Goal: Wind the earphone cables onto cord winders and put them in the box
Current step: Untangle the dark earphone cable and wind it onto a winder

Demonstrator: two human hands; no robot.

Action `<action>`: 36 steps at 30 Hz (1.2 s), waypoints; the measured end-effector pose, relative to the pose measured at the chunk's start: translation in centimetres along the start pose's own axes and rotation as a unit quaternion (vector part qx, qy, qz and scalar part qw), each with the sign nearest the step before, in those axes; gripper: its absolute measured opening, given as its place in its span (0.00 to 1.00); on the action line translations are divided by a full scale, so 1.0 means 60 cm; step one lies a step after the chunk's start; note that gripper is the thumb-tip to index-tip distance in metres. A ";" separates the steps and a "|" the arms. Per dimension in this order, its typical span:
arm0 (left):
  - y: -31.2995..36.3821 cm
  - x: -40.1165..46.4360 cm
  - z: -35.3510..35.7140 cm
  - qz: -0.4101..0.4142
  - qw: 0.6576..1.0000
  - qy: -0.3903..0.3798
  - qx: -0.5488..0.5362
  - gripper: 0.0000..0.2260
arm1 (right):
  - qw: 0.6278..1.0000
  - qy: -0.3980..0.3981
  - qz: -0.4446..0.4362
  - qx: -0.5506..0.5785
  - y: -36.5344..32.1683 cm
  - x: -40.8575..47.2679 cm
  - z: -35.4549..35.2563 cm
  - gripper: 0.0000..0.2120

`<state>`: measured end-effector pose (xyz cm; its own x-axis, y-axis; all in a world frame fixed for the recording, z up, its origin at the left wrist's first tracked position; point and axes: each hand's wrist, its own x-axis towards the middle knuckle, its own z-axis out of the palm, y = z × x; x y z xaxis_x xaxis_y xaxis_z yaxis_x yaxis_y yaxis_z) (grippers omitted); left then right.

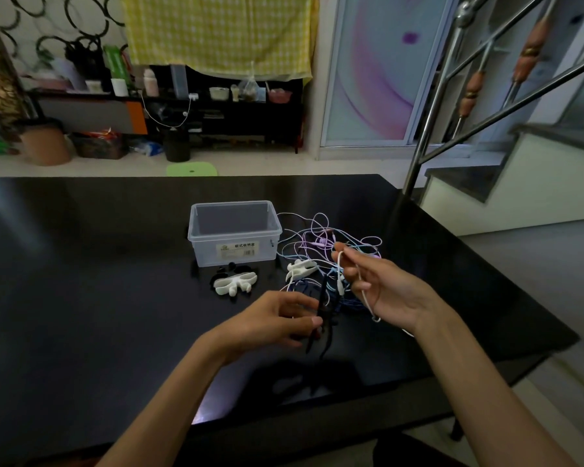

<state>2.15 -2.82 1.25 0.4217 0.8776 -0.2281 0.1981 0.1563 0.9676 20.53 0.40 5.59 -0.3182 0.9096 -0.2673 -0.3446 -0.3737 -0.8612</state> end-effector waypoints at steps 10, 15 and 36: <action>-0.006 0.008 0.001 0.018 0.999 0.037 0.005 0.08 | 0.997 -0.022 -0.018 -0.065 0.002 -0.007 0.014 0.09; -0.003 0.002 -0.003 0.044 0.999 0.026 0.014 0.12 | 0.984 0.016 -0.040 -0.172 0.000 -0.009 0.007 0.08; 0.017 -0.005 0.006 0.112 0.984 0.073 -0.118 0.10 | 0.937 0.024 0.011 -0.349 0.029 0.007 -0.018 0.06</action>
<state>2.52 -3.09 2.29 0.2958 0.9552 -0.0040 -0.1033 0.0362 0.9940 20.77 0.32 3.49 -0.2725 0.9167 -0.2922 0.3285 -0.1968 -0.9238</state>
